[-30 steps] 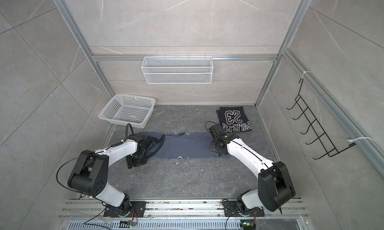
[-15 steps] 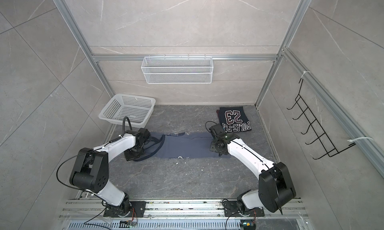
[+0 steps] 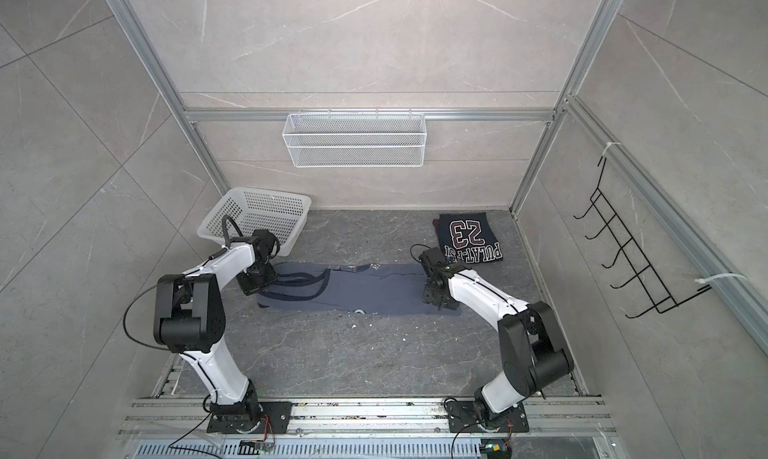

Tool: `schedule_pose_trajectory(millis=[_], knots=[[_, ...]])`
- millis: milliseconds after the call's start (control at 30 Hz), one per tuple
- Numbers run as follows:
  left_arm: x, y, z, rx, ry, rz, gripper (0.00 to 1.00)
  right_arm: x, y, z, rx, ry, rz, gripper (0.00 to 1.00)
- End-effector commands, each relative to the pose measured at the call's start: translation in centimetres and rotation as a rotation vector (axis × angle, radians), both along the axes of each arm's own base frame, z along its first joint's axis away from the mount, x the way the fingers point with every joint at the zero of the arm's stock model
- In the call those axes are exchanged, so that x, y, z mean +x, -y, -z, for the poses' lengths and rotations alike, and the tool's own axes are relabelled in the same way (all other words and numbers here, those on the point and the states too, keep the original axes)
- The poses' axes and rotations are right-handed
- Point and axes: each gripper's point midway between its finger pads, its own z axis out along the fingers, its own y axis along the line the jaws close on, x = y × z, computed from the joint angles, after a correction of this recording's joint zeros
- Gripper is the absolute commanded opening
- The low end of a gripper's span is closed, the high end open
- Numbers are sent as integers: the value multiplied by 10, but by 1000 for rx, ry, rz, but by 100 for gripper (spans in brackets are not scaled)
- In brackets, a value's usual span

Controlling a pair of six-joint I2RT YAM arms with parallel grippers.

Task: Fold and stack the tank tops

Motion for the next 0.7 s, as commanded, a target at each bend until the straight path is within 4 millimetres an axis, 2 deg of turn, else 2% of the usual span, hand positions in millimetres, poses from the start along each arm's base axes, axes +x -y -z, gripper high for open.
schedule_pose_trajectory(millis=[0, 67, 167, 267, 333, 400, 467, 533, 600, 667], knots=[[-2, -6, 10, -37, -35, -21, 14, 16, 4, -2, -36, 31, -5, 57], [-6, -11, 14, -43, -54, -42, 22, 19, 5, -1, -37, 23, 5, 57], [-13, -13, 7, -31, -44, -53, 47, 24, 0, -10, -15, 47, -11, 57], [-27, -18, -28, 24, 39, -66, 68, 30, -5, -27, 12, 86, -35, 57], [-40, -24, -65, 116, 113, -66, 81, 35, -7, -34, 9, 95, -47, 58], [-48, -16, -97, 154, 193, -44, 85, 40, -8, -36, 4, 94, -51, 59], [-49, 11, -120, 147, 271, 17, 88, 45, -11, -35, 4, 87, -58, 60], [-42, 55, -130, 94, 322, 113, 89, 53, -14, -31, 11, 70, -56, 61], [-34, 102, -119, 11, 311, 201, 89, 60, -18, -26, 38, 51, -56, 62], [-27, 143, -99, -24, 265, 266, 89, 67, -17, -20, 47, 30, -40, 62]])
